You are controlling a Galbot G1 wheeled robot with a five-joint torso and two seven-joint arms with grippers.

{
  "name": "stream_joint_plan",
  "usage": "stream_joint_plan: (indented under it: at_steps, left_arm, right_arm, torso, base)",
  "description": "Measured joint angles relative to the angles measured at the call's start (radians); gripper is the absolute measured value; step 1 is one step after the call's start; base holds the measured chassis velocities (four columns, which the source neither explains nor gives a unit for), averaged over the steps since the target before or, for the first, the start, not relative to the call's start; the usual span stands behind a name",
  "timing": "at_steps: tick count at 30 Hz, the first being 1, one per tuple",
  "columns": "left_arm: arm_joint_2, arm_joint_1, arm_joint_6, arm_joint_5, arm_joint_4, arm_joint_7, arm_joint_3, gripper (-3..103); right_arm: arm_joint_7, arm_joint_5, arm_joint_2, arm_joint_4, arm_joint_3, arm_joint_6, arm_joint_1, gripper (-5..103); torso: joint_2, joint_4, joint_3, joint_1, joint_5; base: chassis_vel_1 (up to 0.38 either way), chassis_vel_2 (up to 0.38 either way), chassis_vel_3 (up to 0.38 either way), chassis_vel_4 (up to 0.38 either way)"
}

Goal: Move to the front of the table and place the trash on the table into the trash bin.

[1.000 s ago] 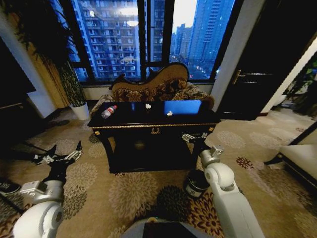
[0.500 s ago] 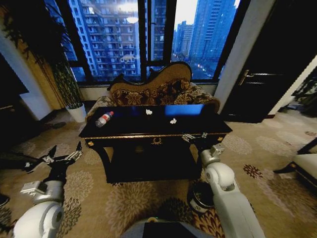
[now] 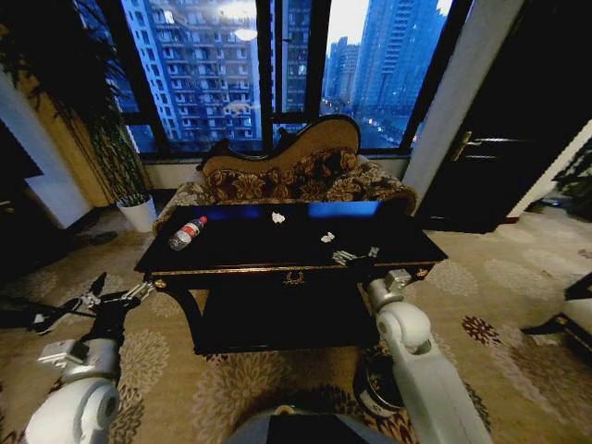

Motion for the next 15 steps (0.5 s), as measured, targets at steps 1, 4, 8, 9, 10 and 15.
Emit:
stream_joint_plan:
  at_steps: [1,4,8,9,10,15]
  left_arm:
    - [0.000,0.000,0.000,0.000,0.000,0.000,0.000,100]
    - [-0.003,0.006,0.000,0.004,-0.009,-0.003,-0.006,100]
    - [-0.008,0.014,0.001,0.020,-0.014,-0.006,-0.009,100]
    - [-0.010,0.016,0.001,0.024,-0.015,-0.006,-0.009,100]
    - [-0.010,0.016,0.001,0.024,-0.015,-0.006,-0.009,100]
    - [-0.018,0.020,0.002,0.032,-0.019,-0.007,-0.010,100]
  right_arm:
    - [0.000,0.000,0.000,0.000,0.000,0.000,0.000,100]
    - [0.000,0.012,-0.004,-0.058,-0.054,-0.007,0.069,100]
    - [0.000,0.015,0.005,-0.158,-0.117,-0.009,0.163,100]
    - [0.000,0.016,0.009,-0.187,-0.132,-0.010,0.191,100]
    - [0.000,0.016,0.009,-0.187,-0.132,-0.010,0.191,100]
    - [0.000,0.032,0.011,-0.268,-0.168,-0.034,0.277,100]
  torso:
    - [0.000,0.0000,0.000,0.000,0.0000]
    - [0.000,0.0001,0.000,0.000,-0.0001]
    - [0.000,0.0001,0.000,0.000,0.0000]
    - [0.000,0.0002,0.000,0.000,-0.0001]
    - [0.000,0.0002,0.000,0.000,-0.0001]
    - [0.000,0.0000,0.000,0.000,0.0000]
  base:
    - [0.000,0.000,0.000,0.000]
    - [0.000,0.000,0.000,0.000]
    - [0.000,0.000,0.000,0.000]
    - [0.000,0.000,0.000,0.000]
    - [0.000,0.000,0.000,0.000]
    - [0.000,0.000,0.000,0.000]
